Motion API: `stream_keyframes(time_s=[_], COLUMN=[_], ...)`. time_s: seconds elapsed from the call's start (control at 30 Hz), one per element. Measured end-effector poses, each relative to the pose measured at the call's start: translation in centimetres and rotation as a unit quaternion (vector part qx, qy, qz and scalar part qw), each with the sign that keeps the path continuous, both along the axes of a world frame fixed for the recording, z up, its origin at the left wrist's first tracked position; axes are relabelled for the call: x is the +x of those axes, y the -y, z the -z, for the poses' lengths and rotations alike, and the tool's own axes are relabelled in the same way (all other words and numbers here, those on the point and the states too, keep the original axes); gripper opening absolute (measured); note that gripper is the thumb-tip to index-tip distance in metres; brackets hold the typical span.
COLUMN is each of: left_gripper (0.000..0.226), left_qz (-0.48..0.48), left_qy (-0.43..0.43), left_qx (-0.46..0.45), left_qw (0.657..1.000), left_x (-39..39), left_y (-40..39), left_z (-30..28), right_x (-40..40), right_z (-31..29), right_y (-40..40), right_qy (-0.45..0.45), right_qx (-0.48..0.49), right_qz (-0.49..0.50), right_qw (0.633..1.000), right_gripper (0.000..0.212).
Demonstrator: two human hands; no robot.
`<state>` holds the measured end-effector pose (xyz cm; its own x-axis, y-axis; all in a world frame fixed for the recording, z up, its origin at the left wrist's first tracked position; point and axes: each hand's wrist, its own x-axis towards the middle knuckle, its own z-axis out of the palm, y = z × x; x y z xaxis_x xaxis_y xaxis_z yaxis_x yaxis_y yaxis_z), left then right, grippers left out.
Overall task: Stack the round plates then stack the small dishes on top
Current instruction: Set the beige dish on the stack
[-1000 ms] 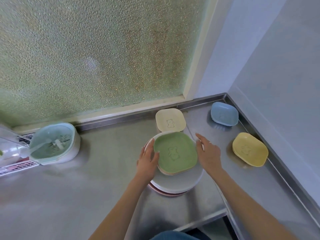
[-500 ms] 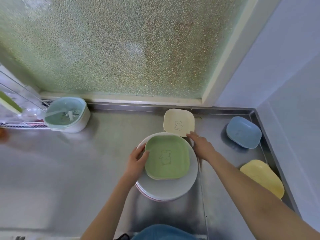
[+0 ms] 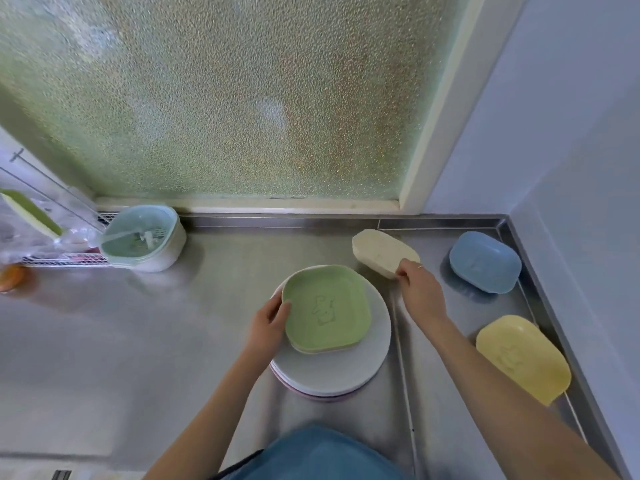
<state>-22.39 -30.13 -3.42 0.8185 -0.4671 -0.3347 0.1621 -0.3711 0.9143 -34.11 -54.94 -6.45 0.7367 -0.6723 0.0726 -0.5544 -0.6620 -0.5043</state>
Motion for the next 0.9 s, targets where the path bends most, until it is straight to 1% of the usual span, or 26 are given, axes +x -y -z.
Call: stream_keyframes(time_s=[0.1,0.17,0.27,0.3,0.4,0.5,0.57,0.6,0.67,0.73,0.8,0.9], left_gripper=[0.032,0.031,0.032,0.032,0.032,0.028,0.035,0.04,0.047,0.049,0.048,0.047], left_qz=[0.022,0.034,0.044,0.045,0.045,0.044,0.018,0.005,-0.001,0.024,0.059,0.09], left_qy=[0.017,0.012,0.004,0.0,-0.003,-0.012,-0.022,-0.021,-0.005,0.027,0.058,0.095], left_qx=[0.006,0.003,0.001,0.0,0.009,0.002,-0.007,-0.005,-0.001,-0.011,0.0,0.034], left_qw=[1.0,0.999,0.999,0.999,0.999,0.999,1.0,1.0,1.0,0.999,0.997,0.991], left_x=[0.4,0.6,0.9,0.9,1.1,1.1,1.0,1.1,1.2,1.2,1.0,0.5], left_y=[0.1,0.0,-0.3,-0.3,-0.3,-0.4,-0.5,-0.5,-0.6,-0.6,-0.2,0.1], left_z=[0.0,-0.1,0.1,0.2,0.6,1.1,1.2,1.3,1.4,1.2,1.1,1.3], right_x=[-1.1,-1.9,-3.1,-3.5,-4.4,-4.9,-5.2,-5.3,-5.4,-5.0,-4.1,-2.7], right_z=[-2.4,-3.8,-5.1,-5.2,-4.9,-4.7,-4.6,-4.6,-5.2,-5.8,-5.9,-5.1], right_y=[-2.1,-4.3,-7.8,-8.6,-10.0,-10.5,-10.4,-10.4,-10.6,-10.6,-10.4,-10.4], right_qy=[0.087,0.122,0.144,0.14,0.078,0.039,0.037,0.035,0.017,0.011,0.015,-0.046], right_qx=[0.008,0.008,-0.028,-0.044,-0.073,-0.055,-0.051,-0.042,0.01,0.069,0.095,0.14], right_qz=[-0.021,-0.056,-0.129,-0.149,-0.187,-0.185,-0.191,-0.189,-0.165,-0.137,-0.121,-0.108], right_qw=[0.996,0.991,0.981,0.978,0.977,0.98,0.98,0.981,0.986,0.988,0.988,0.983], right_gripper=[0.02,0.015,0.004,0.002,0.015,0.012,0.01,0.013,0.029,0.043,0.054,0.064])
